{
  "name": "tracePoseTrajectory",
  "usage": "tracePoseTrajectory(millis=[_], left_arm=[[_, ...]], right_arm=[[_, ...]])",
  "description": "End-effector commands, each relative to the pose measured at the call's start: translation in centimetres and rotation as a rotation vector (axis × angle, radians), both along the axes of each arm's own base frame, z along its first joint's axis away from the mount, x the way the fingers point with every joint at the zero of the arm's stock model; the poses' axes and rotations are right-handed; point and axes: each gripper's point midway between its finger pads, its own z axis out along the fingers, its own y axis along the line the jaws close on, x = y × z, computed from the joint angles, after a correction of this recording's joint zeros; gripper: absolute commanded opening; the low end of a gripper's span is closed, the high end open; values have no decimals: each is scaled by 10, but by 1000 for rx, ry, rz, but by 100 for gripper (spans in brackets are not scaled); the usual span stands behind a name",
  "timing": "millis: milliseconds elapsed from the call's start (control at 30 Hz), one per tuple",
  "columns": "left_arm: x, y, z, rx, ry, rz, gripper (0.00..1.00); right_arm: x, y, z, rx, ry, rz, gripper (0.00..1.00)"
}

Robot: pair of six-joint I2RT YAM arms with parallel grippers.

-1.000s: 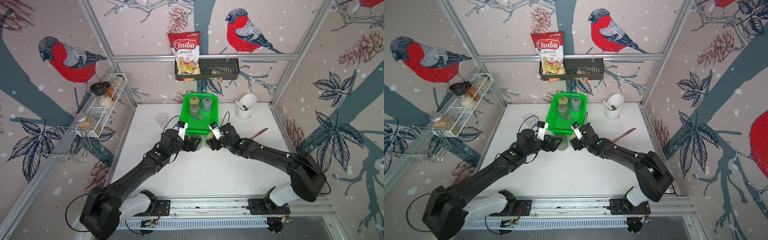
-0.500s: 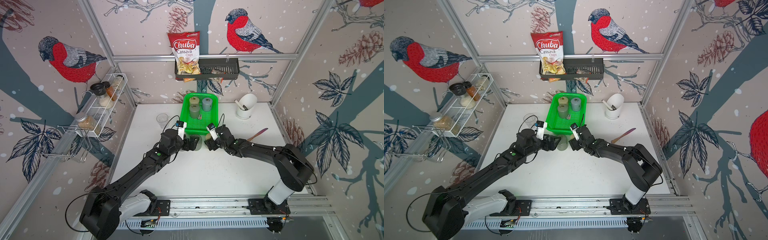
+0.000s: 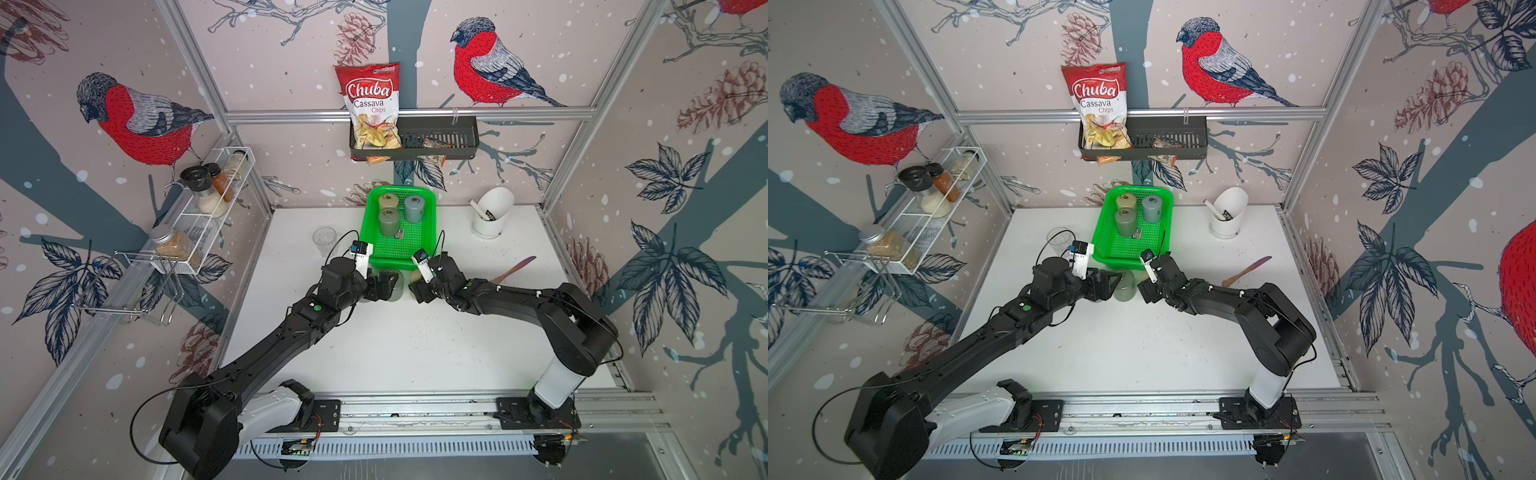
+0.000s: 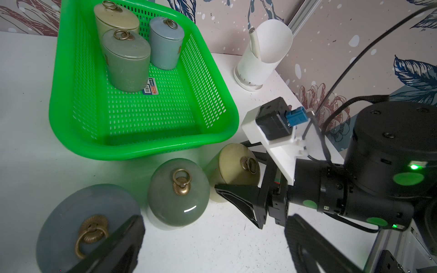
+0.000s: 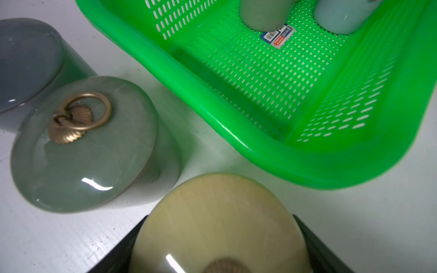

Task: Take the tea canister out of the basket
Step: Place the tea canister at the center of the board.

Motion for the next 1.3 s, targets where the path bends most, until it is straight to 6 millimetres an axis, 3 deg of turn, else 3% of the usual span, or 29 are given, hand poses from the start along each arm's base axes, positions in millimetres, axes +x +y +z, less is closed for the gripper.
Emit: tracePoseTrajectory(millis=[0, 333, 500, 633, 800, 933, 1033, 1267], left_arm=[[3, 0, 6, 3, -22, 4, 97], [4, 0, 8, 6, -25, 3, 97], [3, -1, 9, 7, -26, 1, 97], [5, 4, 14, 3, -37, 36, 97], [9, 20, 30, -22, -89, 127, 97], [20, 34, 38, -22, -100, 183, 97], [34, 50, 42, -48, -50, 217, 97], [53, 71, 68, -48, -68, 252, 97]], right_arm=[[15, 9, 21, 57, -88, -16, 68], [15, 9, 22, 48, -91, -13, 98], [14, 8, 27, 56, -99, -10, 100], [15, 7, 49, 88, -131, -17, 100], [23, 2, 93, 152, -191, -26, 100], [40, 0, 128, 196, -232, -20, 100], [61, 5, 142, 192, -239, -9, 100], [125, 27, 138, 179, -182, -7, 100]])
